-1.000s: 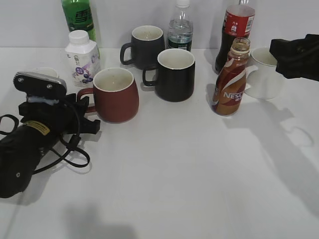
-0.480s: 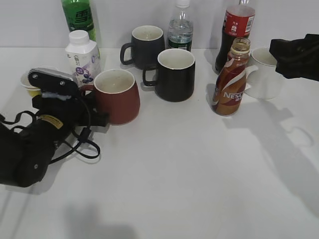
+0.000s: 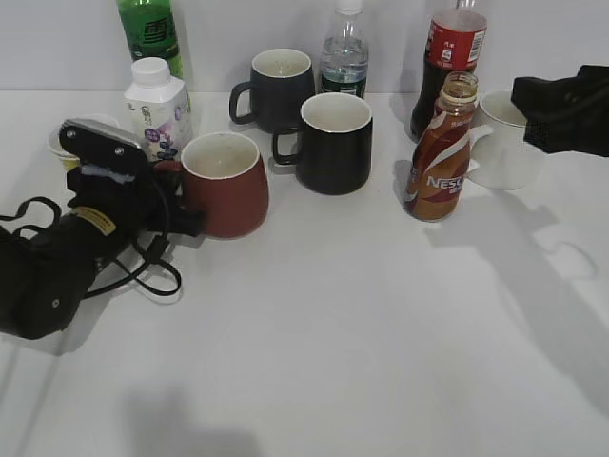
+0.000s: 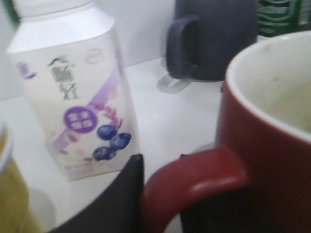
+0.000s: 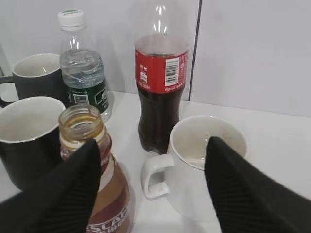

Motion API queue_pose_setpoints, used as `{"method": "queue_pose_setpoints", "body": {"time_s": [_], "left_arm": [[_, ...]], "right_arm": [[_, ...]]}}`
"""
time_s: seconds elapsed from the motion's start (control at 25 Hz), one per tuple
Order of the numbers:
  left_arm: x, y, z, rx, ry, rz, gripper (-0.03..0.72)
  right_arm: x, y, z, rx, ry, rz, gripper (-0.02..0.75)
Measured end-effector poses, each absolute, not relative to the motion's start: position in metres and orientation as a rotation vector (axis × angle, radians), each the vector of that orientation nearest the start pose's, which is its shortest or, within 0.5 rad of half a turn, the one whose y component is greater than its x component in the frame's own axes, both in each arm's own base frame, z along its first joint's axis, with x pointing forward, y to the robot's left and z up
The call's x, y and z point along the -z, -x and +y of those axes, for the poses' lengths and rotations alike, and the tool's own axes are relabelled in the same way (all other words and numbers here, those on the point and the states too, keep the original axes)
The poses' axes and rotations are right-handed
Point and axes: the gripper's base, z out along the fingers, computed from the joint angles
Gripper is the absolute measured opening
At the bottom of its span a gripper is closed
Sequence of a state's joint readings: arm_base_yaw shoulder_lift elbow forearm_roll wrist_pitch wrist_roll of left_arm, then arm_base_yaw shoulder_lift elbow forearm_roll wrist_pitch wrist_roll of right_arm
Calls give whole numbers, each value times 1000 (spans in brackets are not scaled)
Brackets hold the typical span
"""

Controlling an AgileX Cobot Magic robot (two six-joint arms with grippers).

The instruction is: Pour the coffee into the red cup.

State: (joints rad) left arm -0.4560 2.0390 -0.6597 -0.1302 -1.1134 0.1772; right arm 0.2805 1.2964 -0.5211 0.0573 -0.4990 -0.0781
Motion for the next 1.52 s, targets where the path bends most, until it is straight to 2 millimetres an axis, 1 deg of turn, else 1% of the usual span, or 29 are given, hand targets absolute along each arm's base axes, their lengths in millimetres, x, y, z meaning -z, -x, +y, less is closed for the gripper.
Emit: {"method": "queue_pose_setpoints", "body": {"time_s": [0.16, 0.24, 0.32, 0.48, 0.56, 0.68, 0.88, 1.04, 1.28, 1.52], "left_arm": [[-106, -312, -142, 149, -426, 1704, 76], [-106, -312, -143, 153, -434, 1703, 76], [-107, -312, -143, 154, -436, 1703, 76], [-112, -307, -141, 158, -450, 1715, 76], [-115, -303, -140, 158, -458, 1724, 72], [-119, -299, -139, 162, -476, 1744, 70], [-120, -298, -141, 176, -498, 1743, 69], [-119, -295, -145, 208, -528, 1739, 69], [-119, -287, -159, 249, -580, 1728, 69], [-128, -278, -172, 289, -638, 1697, 67]], "right_arm": [[-245, -246, 75, -189, 346, 1734, 503], [-241, -246, 79, -223, 376, 1746, 503], [-233, -247, 81, -245, 391, 1775, 514], [-205, -258, 86, -268, 406, 1853, 618], [-190, -263, 88, -277, 416, 1885, 645], [-170, -270, 93, -305, 435, 1892, 652], [-147, -277, 99, -355, 445, 1869, 652], [-131, -285, 102, -372, 446, 1885, 643], [-124, -304, 108, -374, 446, 1873, 627], [-129, -321, 113, -368, 445, 1842, 613]]}}
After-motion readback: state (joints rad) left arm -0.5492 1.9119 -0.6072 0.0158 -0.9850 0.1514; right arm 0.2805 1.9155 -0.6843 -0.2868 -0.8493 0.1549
